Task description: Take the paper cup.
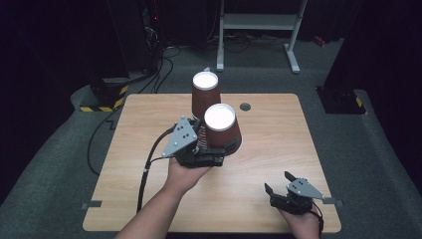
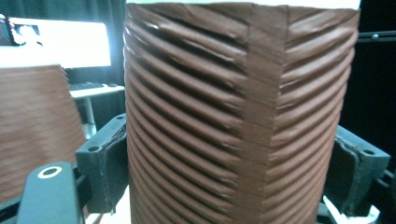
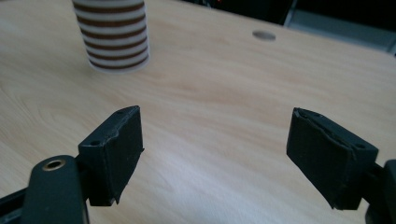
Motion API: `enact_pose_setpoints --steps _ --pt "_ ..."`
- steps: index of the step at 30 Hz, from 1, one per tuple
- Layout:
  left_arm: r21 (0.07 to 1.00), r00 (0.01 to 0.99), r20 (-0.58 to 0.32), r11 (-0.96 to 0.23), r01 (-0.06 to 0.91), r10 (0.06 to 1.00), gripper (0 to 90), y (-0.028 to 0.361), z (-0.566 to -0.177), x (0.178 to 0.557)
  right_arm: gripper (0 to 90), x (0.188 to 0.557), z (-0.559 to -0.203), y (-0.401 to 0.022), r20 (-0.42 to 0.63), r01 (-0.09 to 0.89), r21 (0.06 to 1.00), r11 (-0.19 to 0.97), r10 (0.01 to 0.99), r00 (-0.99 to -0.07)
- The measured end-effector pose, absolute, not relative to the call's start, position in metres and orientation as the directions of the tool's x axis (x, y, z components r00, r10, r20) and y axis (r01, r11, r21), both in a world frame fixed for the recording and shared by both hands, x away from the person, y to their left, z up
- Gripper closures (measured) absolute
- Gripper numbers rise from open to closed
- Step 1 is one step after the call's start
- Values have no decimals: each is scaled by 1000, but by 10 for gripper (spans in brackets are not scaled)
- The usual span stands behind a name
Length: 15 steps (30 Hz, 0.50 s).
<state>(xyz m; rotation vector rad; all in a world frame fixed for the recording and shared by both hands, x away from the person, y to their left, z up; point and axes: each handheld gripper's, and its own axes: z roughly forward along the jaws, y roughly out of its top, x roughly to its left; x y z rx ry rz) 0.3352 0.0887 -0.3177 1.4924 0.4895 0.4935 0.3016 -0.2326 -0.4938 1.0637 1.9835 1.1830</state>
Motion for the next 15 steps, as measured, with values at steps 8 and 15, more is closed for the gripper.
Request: enact_pose_setpoints --steps 8,15 --pt "997 840 -75 30 70 537 165 72 -338 339 187 305 -458 -217 -105 226 939 257 845 -525" --pt "991 857 -128 26 133 499 165 61 -351 341 256 298 -443 -203 -135 113 967 226 841 -524"
